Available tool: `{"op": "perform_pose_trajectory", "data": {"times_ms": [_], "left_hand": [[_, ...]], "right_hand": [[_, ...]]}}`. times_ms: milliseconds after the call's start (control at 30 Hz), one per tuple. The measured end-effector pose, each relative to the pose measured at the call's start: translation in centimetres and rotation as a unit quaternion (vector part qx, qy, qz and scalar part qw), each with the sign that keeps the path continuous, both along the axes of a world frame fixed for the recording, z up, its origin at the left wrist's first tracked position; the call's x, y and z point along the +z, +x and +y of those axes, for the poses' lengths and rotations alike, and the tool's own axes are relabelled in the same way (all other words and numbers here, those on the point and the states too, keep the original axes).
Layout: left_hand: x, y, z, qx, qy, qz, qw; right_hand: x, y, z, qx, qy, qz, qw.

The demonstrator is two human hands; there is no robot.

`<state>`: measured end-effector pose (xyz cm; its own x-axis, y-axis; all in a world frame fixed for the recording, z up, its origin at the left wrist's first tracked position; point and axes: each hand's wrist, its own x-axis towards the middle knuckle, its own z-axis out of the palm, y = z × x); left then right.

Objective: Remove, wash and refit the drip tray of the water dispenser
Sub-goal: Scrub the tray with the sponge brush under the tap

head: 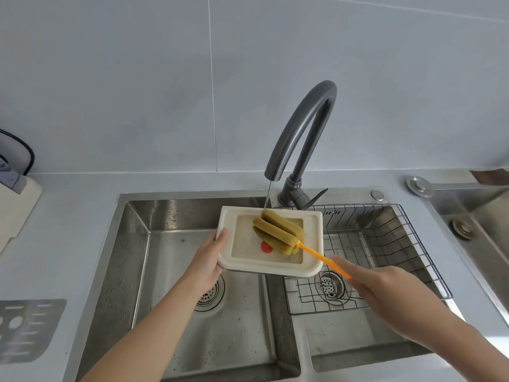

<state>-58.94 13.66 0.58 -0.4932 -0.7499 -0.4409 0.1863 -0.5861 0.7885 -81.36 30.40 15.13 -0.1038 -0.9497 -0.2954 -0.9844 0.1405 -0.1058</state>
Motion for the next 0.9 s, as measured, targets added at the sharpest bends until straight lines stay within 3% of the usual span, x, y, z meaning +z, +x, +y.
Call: {"op": "perform_pose_trajectory", "data": {"times_ms": [167,367,900], "left_hand": [[0.7,-0.2,-1.1,-0.003,-0.023,0.007,1.000],[1.3,-1.0,-2.5,-0.006,-0.053,-0.003,0.999],[2.7,0.2,-4.7,0.013,-0.113,-0.054,0.992]], "right_hand": [[-0.4,0.0,-1.1,0.015,-0.011,0.067,0.998],[-1.0,0.4,-3.1,0.026,-0.031,0.078,0.996],[-1.4,1.5,-5.8,0.141,-0.009,0.038,0.989]]}}
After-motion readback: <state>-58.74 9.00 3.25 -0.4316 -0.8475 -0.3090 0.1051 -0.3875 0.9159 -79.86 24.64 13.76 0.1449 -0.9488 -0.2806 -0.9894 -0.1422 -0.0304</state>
